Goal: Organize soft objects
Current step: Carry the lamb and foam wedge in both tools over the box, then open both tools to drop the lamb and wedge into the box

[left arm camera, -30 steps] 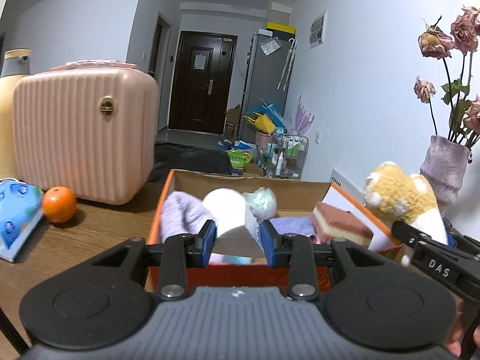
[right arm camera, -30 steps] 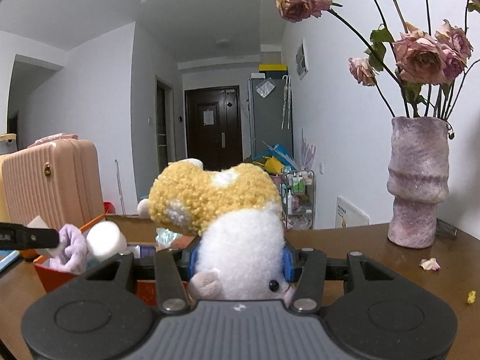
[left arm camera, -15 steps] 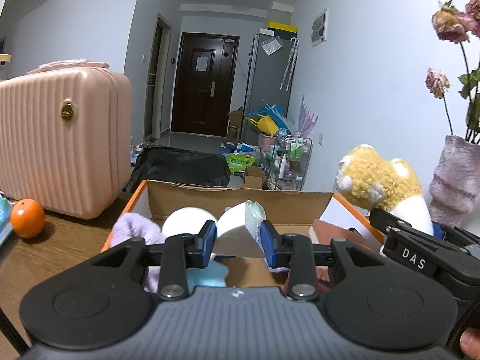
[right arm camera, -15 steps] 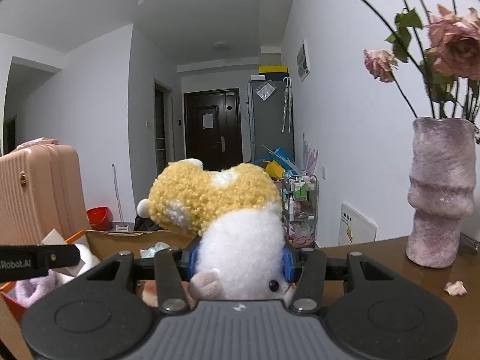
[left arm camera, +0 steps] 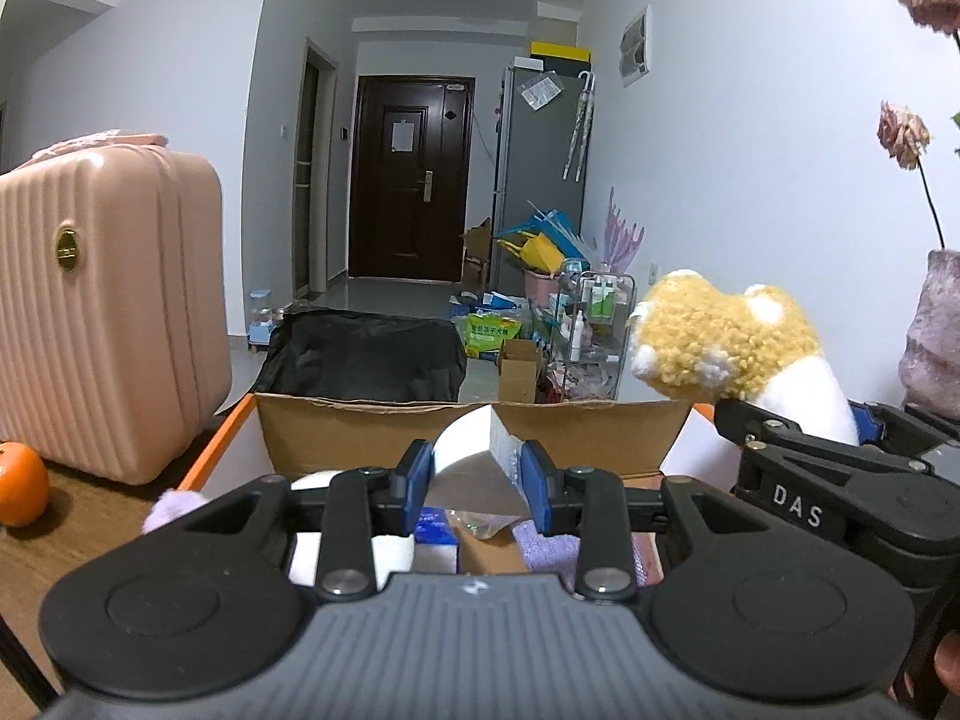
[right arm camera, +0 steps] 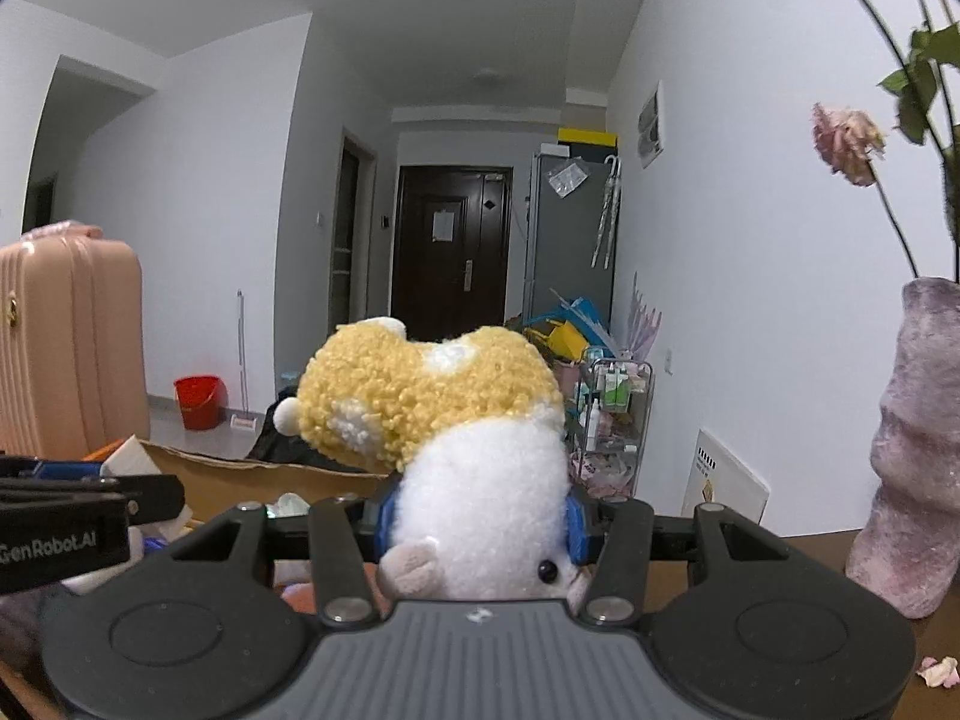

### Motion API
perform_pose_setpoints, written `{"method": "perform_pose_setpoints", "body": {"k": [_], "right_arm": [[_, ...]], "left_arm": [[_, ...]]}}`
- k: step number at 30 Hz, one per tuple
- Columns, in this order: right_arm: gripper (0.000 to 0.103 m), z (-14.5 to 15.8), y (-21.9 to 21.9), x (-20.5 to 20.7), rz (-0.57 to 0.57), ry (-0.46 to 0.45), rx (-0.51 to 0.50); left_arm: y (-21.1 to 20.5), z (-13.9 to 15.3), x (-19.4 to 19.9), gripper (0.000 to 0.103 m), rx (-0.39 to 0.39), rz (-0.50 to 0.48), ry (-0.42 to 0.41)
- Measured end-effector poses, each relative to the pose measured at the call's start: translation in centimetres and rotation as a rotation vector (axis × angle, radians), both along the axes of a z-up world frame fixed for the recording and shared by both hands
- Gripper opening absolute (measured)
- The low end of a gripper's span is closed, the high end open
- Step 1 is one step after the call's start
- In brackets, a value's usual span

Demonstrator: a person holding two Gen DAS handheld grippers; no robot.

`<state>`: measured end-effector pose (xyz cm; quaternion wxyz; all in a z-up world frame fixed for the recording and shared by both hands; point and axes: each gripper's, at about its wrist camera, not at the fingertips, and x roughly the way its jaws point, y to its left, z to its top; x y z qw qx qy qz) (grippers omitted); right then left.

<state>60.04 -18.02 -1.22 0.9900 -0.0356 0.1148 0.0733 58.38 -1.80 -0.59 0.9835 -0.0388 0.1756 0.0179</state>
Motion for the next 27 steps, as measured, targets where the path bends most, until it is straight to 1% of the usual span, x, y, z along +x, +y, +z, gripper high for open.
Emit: {"method": "perform_pose_setpoints", "body": {"k": [4, 6, 9, 10, 11, 12, 13, 14, 15, 16, 17, 19, 20, 21, 24, 27], "right_arm": [[0.049, -0.3, 0.3, 0.9, 0.005, 0.014, -0.032], [0.050, -0.4, 0.3, 1.1, 0.007, 0.027, -0.038], [0.052, -0.5, 0.2, 1.2, 0.006, 0.044, -0.030], [0.053, -0.5, 0.1, 1.2, 0.009, 0.046, -0.030], [0.057, -0.5, 0.1, 1.2, 0.011, 0.043, -0.028], [0.061, -0.4, 0.1, 1.2, 0.011, 0.039, -0.026], [0.072, -0.2, 0.0, 1.2, 0.009, 0.032, -0.024], [0.082, -0.2, 0.0, 1.0, 0.005, 0.021, -0.020], [0.086, -0.1, 0.0, 0.7, 0.001, 0.015, -0.017], [0.090, -0.1, -0.1, 0.6, -0.002, 0.010, -0.013], [0.094, -0.1, -0.1, 0.6, -0.005, 0.009, -0.008], [0.100, 0.0, -0.2, 0.4, -0.009, 0.009, 0.004], [0.103, 0.0, -0.2, 0.3, -0.009, 0.005, 0.008], [0.103, 0.0, -0.3, 0.2, -0.011, -0.002, 0.010], [0.103, -0.3, -0.2, -0.1, -0.006, -0.007, 0.007], [0.103, -0.4, -0.3, -0.2, -0.005, -0.019, 0.005]], "left_arm": [[-0.5, -0.7, 0.8, 0.034, 0.018, -0.004, 0.006], [-0.3, -0.8, 1.1, 0.034, 0.007, -0.007, 0.016], [0.2, -0.7, 1.5, 0.037, -0.012, -0.002, 0.024], [0.2, -0.8, 1.5, 0.041, -0.015, 0.000, 0.027], [0.2, -0.8, 1.4, 0.044, -0.017, 0.003, 0.028], [0.4, -0.8, 1.5, 0.052, -0.022, 0.006, 0.025], [0.6, -0.6, 1.6, 0.061, -0.027, 0.005, 0.023], [0.6, -0.5, 1.5, 0.064, -0.030, 0.010, 0.018], [0.6, -0.4, 1.3, 0.071, -0.034, 0.021, 0.010], [0.7, -0.3, 1.1, 0.080, -0.036, 0.035, 0.001], [0.8, -0.4, 0.9, 0.084, -0.036, 0.046, -0.007], [0.9, -0.3, 0.7, 0.098, -0.033, 0.071, -0.020], [0.9, -0.3, 0.6, 0.102, -0.027, 0.088, -0.031], [0.7, -0.3, 0.5, 0.103, -0.016, 0.104, -0.043], [0.8, 0.0, 0.0, 0.103, -0.003, 0.149, -0.079], [1.1, 0.0, 0.0, 0.103, -0.020, 0.160, -0.072]]}}
